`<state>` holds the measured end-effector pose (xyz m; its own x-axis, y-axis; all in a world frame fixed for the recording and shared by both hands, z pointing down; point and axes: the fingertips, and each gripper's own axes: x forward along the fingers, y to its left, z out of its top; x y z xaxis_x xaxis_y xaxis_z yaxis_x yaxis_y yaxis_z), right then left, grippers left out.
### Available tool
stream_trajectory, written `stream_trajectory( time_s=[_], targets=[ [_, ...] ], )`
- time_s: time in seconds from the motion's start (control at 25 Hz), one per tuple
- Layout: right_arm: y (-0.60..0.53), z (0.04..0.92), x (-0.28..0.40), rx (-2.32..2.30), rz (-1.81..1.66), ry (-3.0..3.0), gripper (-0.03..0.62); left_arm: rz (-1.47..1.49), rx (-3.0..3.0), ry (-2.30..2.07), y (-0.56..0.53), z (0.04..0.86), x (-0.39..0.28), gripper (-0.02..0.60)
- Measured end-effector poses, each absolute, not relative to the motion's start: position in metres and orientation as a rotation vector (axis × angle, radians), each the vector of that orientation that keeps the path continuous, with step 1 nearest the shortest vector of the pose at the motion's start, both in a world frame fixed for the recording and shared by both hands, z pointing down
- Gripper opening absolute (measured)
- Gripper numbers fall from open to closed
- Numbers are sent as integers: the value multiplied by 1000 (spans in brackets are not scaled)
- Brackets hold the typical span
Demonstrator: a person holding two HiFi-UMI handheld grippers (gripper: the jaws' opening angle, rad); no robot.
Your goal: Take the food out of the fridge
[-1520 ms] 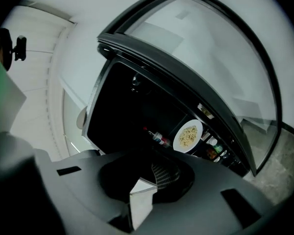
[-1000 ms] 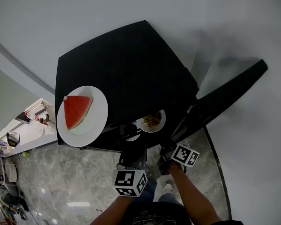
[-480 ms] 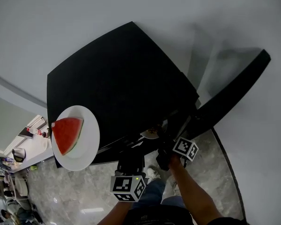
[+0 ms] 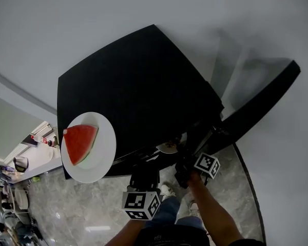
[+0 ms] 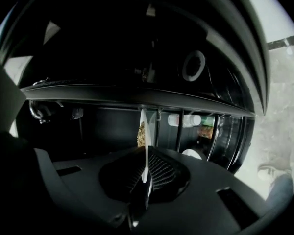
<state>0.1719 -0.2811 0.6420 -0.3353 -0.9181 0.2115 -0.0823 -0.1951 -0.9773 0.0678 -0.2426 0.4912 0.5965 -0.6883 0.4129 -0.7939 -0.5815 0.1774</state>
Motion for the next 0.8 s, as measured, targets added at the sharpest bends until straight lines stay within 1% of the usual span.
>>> stream_trajectory(
  time_s=[0.36,0.8],
  targets=[
    [-238,588,168,-1091,-1611,1489,11,373,2491,-1265,-236,470,67,-14],
    [-158,475,181,-950,-1695,1654,11,260,2501,-1421,-204,422,52,-14]
  ],
)
